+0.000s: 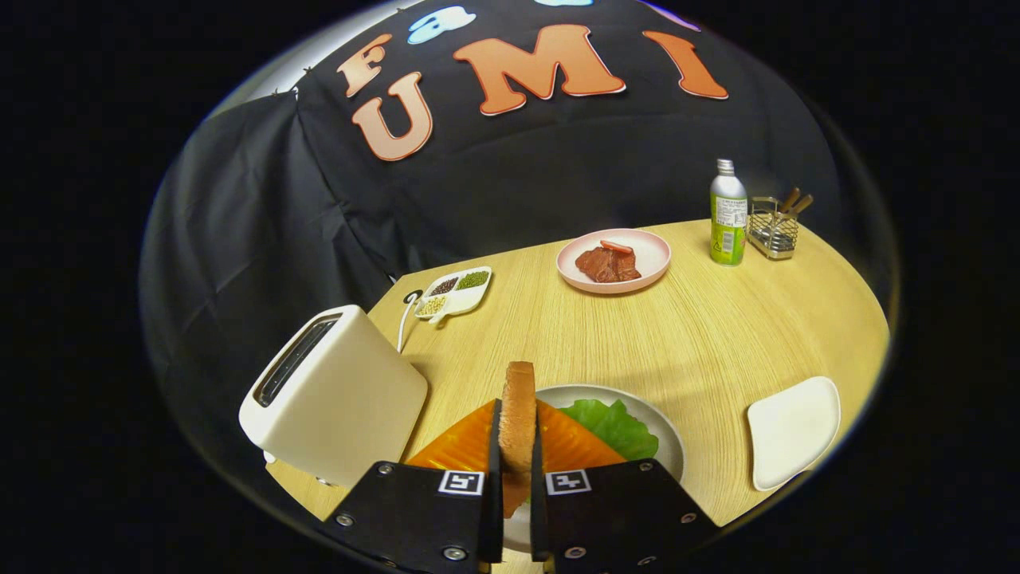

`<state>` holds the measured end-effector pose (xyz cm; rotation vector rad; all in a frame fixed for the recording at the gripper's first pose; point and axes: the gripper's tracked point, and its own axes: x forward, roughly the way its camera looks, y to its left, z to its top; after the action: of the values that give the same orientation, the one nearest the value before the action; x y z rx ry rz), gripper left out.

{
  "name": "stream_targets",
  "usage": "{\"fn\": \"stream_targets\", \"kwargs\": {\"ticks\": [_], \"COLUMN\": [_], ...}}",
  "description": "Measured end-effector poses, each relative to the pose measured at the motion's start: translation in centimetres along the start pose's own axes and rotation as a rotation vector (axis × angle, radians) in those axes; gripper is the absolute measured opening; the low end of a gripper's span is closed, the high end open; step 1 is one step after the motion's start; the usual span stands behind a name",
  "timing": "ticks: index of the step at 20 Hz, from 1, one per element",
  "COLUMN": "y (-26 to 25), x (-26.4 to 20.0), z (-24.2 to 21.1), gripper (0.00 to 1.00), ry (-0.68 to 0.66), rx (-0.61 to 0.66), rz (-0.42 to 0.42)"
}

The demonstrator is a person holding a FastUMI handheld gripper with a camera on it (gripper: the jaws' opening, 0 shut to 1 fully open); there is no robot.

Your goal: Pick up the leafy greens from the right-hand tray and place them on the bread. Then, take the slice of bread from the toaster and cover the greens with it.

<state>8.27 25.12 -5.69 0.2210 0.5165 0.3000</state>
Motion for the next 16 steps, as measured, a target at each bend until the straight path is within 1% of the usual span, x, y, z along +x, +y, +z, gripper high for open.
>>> {"fn": "stream_targets", "kwargs": {"ticks": [2, 4, 5, 7, 8, 9, 10, 11, 12, 15, 16], "y": [-1.1, -2.0, -2.5, -3.5, -3.8, -4.2, -4.4, -4.7, -5.0, -6.4, -6.6], "x": [0.1, 0.3, 0.6, 0.7, 0.7, 0.7, 0.7, 0.7, 0.6, 0.1, -0.2], "z": [-0.2, -0.5, -0.8, -1.1, -1.2, -1.4, -1.6, -1.7, -1.8, -1.7, -1.5], "gripper": [0.15, 0.19, 0.24, 0.29, 0.30, 0.34, 0.35, 0.39, 0.41, 0.54, 0.56], "ry": [0.003, 0.009, 0.016, 0.022, 0.026, 0.031, 0.034, 0.034, 0.035, 0.022, 0.014], "rx": [0.007, 0.021, 0.027, 0.038, 0.045, 0.052, 0.054, 0.054, 0.047, 0.012, 0.012], "rz": [-0.001, -0.001, -0.003, -0.017, -0.020, -0.021, -0.023, -0.027, -0.035, -0.073, -0.075]}}
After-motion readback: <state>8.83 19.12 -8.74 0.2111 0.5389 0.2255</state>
